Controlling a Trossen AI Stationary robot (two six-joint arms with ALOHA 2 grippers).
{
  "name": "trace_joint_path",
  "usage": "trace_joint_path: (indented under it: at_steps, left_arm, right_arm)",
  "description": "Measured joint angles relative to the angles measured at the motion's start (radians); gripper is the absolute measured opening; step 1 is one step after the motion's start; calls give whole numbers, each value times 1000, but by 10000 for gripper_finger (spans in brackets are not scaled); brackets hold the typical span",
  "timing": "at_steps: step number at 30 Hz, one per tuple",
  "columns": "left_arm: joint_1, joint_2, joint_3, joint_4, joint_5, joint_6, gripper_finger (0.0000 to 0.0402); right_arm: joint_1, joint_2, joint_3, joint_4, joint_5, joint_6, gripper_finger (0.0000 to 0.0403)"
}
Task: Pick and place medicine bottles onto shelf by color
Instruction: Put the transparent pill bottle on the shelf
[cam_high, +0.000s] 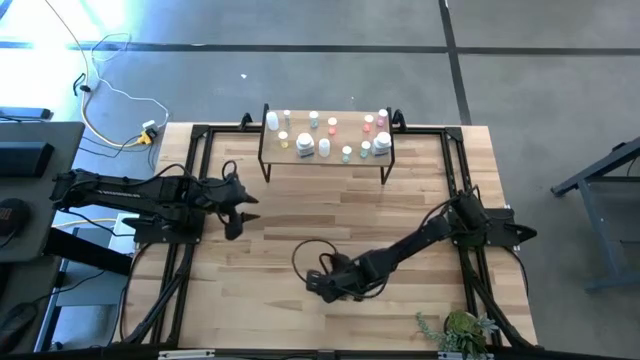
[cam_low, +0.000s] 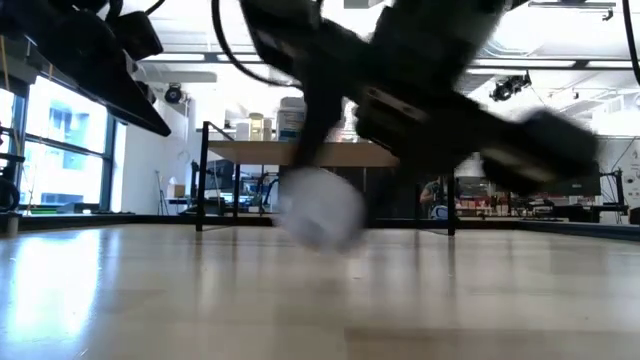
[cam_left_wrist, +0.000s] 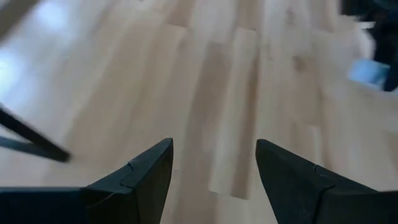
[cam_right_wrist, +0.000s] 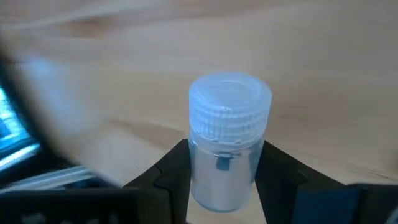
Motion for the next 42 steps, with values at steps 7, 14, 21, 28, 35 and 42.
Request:
trace_joint_path:
  at_steps: [7,14,21,28,35,42]
  left_arm:
    - [0,0,0,10,178,-5,220]
    - [0,0,0,49,298,-74,220]
    - [0,0,0,146,468,-122,220]
    - [0,0,0,282,530,-188,220]
    - [0,0,0,346,614,-214,220]
    - [0,0,0,428,688,-229,220]
  right_arm:
    - [-42,0,0,327,231,-259,129]
    - [-99,0,0,581,300,-510,129]
    - [-144,0,0,802,282,-780,129]
    - [-179,-2,1,937,275,-929,129]
    - [-205,-2,103,915,230,-1166,129]
    - [-223,-2,285,596,195,-1380,129]
